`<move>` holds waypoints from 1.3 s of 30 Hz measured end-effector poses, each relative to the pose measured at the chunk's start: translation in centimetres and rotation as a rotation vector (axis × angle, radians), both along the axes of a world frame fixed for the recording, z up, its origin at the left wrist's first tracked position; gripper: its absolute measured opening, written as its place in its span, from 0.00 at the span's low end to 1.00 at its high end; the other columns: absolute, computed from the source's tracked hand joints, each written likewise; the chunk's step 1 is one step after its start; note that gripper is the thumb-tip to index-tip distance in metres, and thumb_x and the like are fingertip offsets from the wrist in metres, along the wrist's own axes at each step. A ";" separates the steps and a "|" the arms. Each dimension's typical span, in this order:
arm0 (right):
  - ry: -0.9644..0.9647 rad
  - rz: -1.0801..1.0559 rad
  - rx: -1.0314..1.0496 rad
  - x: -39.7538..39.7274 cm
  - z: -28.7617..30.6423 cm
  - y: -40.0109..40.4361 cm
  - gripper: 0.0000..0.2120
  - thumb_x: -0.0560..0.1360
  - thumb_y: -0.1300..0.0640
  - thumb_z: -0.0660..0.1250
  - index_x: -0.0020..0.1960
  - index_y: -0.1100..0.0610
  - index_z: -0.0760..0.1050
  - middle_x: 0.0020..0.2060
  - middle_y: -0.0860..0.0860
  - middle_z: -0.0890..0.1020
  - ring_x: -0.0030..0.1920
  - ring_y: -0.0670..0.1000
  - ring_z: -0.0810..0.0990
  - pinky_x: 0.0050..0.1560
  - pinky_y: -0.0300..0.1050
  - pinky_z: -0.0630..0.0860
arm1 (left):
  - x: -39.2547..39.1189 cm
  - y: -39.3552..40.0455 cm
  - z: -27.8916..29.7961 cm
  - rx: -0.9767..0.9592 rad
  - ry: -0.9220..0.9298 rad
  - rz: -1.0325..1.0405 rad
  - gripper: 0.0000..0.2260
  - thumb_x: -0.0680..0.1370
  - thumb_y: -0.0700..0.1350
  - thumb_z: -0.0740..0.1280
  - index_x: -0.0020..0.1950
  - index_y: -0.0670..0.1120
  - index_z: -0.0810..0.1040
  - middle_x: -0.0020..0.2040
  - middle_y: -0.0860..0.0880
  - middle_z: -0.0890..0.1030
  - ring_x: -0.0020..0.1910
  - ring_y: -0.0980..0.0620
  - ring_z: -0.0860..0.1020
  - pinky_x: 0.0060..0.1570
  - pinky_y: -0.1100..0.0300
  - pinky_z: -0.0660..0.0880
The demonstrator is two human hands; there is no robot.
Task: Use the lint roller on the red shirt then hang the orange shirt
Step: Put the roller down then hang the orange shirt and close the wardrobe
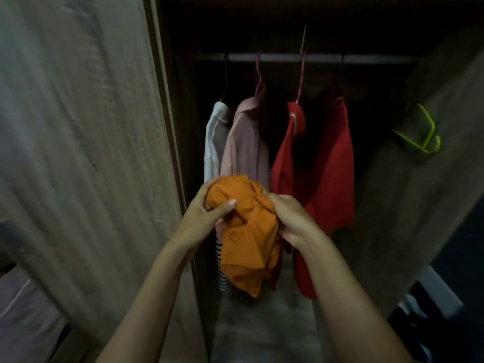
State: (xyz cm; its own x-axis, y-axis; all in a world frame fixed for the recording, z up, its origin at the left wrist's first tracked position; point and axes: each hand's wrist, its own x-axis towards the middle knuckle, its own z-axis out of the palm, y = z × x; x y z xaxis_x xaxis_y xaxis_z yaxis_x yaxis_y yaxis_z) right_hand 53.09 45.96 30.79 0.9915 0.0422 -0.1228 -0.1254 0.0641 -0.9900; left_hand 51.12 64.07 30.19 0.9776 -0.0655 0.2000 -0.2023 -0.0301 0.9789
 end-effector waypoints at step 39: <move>-0.015 -0.225 0.405 -0.7 12.8 -10.3 0.26 0.78 0.73 0.55 0.73 0.55 0.66 0.45 0.62 0.77 0.41 0.56 0.80 0.27 0.46 0.81 | -0.2 -5.5 -1.5 0.430 -0.458 0.393 0.20 0.74 0.55 0.67 0.65 0.54 0.69 0.62 0.54 0.70 0.60 0.54 0.72 0.55 0.55 0.73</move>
State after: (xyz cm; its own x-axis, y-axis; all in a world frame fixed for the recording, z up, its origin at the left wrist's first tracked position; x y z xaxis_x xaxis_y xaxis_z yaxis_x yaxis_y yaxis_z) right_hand 52.38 35.71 43.56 0.9830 -0.1329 -0.1266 -0.0499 0.4698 -0.8813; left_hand 50.97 58.56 28.69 0.7697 0.1074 0.6294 -0.4835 -0.5458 0.6844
